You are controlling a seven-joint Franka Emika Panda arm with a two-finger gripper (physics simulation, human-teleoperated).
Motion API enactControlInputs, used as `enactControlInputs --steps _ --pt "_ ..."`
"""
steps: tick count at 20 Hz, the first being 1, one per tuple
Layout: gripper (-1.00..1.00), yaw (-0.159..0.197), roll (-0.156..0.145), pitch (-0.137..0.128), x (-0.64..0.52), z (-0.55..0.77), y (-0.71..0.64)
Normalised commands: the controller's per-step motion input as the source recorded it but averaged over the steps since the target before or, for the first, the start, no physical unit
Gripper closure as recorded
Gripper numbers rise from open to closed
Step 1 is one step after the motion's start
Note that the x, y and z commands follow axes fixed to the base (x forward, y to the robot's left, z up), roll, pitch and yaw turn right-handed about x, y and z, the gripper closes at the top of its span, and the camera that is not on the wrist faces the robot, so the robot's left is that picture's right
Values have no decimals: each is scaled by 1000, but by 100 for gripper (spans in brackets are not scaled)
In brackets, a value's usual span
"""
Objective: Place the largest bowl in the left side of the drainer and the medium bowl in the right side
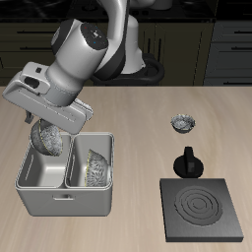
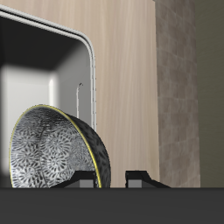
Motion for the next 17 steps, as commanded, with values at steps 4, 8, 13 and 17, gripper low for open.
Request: enactControlInputs --steps 4,8,13,17 --pt "-100 19 35 2 82 -100 111" --pt "-100 13 26 0 -64 -101 123" --pt "-100 -4 67 -10 -74 -76 257" --pt "-100 11 25 -9 -212 -43 175"
